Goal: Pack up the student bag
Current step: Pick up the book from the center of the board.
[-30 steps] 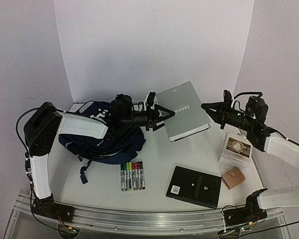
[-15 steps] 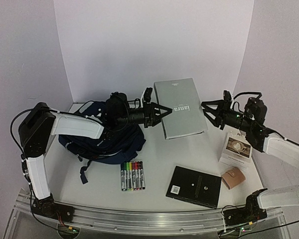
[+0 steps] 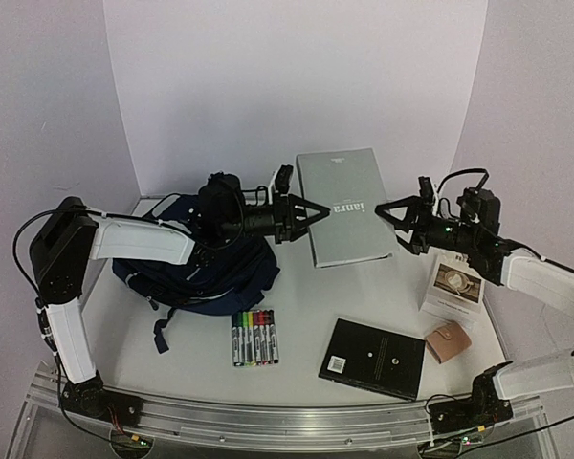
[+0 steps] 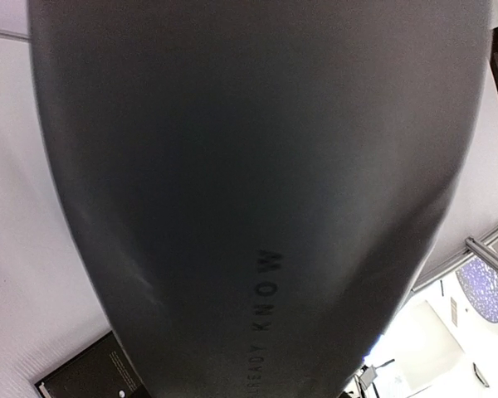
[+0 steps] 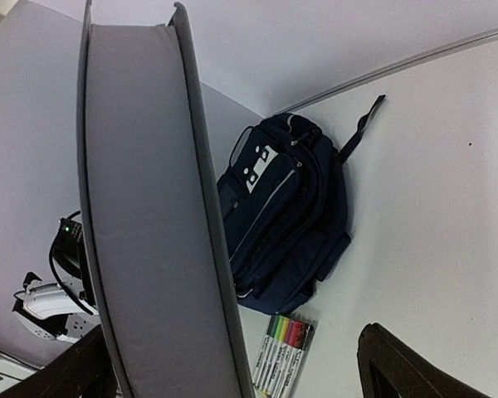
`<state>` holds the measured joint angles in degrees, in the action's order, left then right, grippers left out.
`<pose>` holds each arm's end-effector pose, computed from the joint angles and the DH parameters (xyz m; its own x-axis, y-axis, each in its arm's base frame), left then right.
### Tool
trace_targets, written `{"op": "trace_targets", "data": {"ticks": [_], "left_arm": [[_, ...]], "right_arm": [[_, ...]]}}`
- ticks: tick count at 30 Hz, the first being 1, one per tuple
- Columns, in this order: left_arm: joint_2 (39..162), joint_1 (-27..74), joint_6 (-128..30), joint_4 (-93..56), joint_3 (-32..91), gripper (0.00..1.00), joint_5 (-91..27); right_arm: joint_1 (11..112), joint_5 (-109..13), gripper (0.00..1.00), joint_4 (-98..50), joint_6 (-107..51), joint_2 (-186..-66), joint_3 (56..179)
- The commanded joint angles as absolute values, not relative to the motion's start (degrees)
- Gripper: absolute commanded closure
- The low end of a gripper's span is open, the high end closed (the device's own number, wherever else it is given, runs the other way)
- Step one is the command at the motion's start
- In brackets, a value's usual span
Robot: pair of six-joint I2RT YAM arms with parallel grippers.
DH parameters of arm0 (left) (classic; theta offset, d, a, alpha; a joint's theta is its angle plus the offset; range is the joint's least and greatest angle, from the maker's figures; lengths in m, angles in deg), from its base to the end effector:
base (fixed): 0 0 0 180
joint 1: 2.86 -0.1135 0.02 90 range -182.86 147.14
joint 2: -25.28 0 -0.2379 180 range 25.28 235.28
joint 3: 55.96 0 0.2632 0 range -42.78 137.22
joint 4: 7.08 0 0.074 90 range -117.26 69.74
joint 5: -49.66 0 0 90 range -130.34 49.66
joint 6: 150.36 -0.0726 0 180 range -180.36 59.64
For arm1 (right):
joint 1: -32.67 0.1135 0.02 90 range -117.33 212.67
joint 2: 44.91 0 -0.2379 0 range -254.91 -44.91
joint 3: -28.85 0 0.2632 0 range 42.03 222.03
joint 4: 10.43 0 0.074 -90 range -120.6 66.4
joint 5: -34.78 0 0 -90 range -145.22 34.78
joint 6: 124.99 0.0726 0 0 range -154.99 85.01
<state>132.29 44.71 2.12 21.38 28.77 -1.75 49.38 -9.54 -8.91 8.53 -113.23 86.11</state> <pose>0.2790 -0.3724 0.2553 -0.8491 -0.0985 -0.5189 0.5243 -0.0383 -0.8507 0.2853 0.1399 0.2634 -0.7188 0.2865 -0.6335 -0.5264 0.3709 0.7651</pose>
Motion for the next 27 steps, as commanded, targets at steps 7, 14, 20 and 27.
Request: {"op": "trace_targets", "data": {"ticks": [7,14,20,27], "left_arm": [[129.55,44.95,-0.86,16.99,33.14,0.67,5.65],[131.00,45.04,-0.16,16.92,34.93,0.66,8.72],[132.77,45.12,0.60,17.38,37.02,0.66,10.25],[131.19,45.07,-3.23,12.79,35.93,0.55,7.61]], "right_arm": [[50.26,3.15,0.13,-8.79,3.15,-114.54,93.23],[51.31,5.67,0.34,-6.56,4.54,-115.71,94.29],[53.62,5.56,0.36,-5.47,4.64,-115.98,94.40],[53.82,1.06,0.65,-4.02,6.70,-114.87,93.36]]}}
